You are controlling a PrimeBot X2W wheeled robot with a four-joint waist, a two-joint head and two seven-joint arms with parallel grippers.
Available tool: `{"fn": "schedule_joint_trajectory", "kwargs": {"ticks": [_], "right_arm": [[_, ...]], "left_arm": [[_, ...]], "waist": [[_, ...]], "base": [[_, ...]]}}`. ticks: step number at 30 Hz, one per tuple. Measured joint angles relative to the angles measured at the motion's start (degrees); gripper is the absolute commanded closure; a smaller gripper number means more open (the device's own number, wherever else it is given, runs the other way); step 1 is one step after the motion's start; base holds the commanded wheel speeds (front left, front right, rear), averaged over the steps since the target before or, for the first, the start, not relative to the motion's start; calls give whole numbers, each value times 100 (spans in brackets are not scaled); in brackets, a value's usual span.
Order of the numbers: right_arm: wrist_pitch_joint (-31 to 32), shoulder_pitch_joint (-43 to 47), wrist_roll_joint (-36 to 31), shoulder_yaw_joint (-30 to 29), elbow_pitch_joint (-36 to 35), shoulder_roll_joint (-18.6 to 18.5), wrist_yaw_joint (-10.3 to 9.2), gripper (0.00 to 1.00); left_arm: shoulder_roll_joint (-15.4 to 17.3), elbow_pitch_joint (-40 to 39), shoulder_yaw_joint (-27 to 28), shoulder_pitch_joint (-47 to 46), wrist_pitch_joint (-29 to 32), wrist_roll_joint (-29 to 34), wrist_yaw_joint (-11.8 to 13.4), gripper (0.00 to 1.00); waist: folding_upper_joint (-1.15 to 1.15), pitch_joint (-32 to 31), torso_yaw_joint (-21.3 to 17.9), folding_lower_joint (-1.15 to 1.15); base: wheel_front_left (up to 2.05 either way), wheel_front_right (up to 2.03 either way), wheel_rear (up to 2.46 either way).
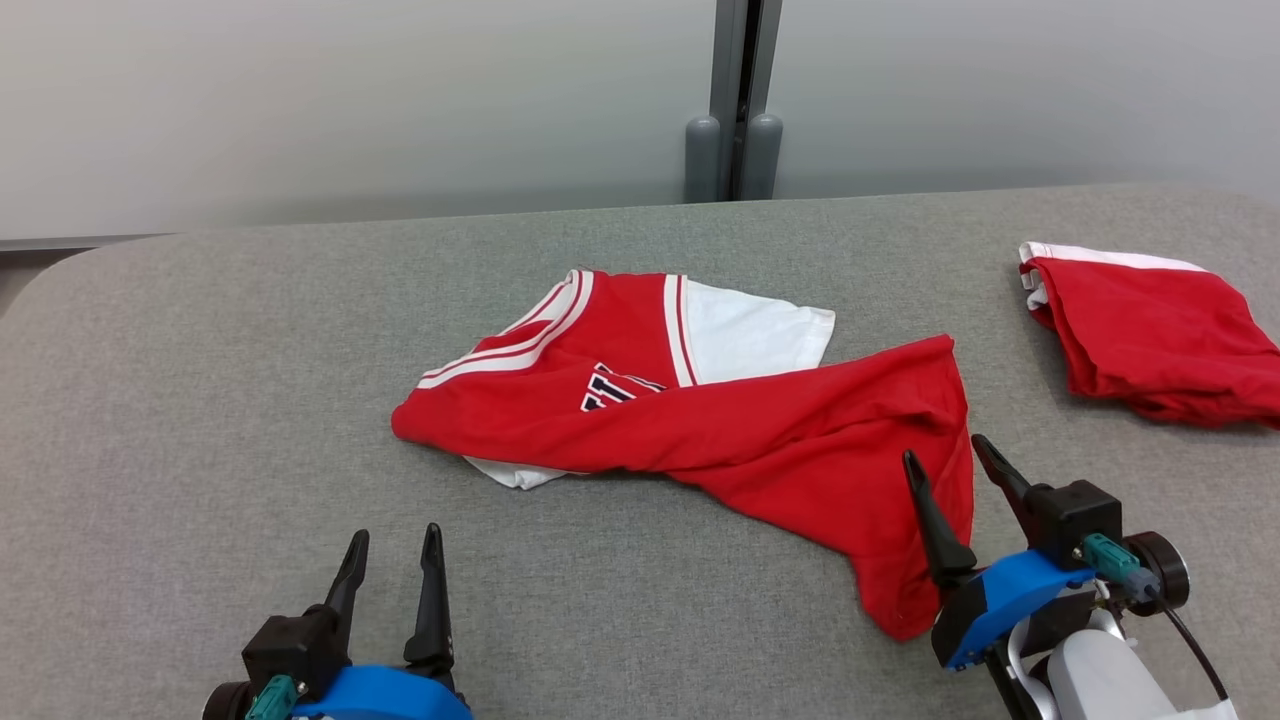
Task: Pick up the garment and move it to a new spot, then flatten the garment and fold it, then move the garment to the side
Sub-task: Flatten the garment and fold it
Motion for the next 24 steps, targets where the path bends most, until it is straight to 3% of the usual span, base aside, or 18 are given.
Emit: {"fn": "schedule_joint_trajectory", "kwargs": {"ticks": [14,23,24], "right_arm": [[67,174,-144,-16,-1058,245,0,0],[121,99,-166,-54,-1500,259,0,0],[121,99,-160,-62,-1529,258,0,0]], "left_arm": [[57,1430,-559,-1304,481,102,-400,0],[147,2405,-766,-2103,478,186,-477,0],[154,2507,-787,-2167,485,186,-488,51]], "waist": [[0,434,-263,0],[0,795,-534,0],[0,809,-549,0]], "base": [[0,0,0],[0,0,0],[0,0,0]]}}
